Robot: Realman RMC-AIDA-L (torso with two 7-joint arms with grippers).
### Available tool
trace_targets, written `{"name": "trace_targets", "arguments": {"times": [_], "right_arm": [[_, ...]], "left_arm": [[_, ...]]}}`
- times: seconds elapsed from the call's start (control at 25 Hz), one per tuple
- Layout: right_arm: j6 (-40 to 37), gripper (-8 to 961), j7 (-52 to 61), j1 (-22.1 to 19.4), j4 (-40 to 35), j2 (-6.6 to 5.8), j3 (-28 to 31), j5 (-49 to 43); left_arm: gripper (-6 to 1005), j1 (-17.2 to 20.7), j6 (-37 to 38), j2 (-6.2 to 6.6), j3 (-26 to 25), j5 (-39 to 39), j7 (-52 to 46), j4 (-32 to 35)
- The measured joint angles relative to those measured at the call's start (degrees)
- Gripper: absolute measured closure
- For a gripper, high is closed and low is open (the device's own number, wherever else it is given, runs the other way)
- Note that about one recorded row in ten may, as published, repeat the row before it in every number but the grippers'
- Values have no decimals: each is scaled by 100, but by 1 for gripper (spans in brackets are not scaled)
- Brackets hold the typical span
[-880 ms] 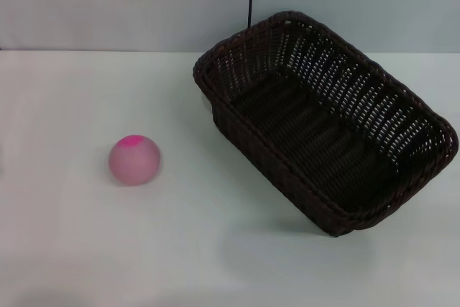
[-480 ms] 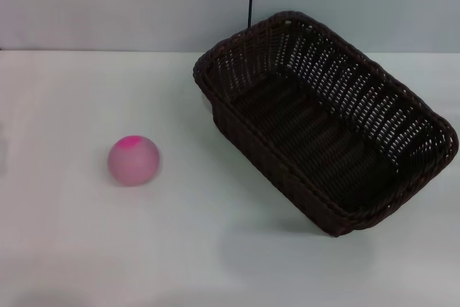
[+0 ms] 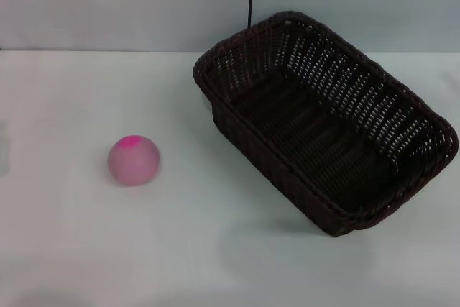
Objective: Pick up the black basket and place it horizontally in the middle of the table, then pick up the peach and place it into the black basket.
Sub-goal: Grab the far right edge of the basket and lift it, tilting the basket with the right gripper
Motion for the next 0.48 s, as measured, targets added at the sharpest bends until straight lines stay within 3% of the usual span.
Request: {"name": "trace_targets", "arguments": {"times": [0.24,0.36,0.48], "right_arm": [[-783,440,1006,915,-630,-326,-400,-1406],[-1076,235,1226,1480,-593,-501,-556,-2311],[-1222,207,1259,1898,-437,-565,-885,-3157]], "left_arm": [[486,34,-73,-13,29,14,0,-2],[486,45,-91,-14,77,17,0,-2],[486,50,-142,-17,111,17,-3,-4]]}}
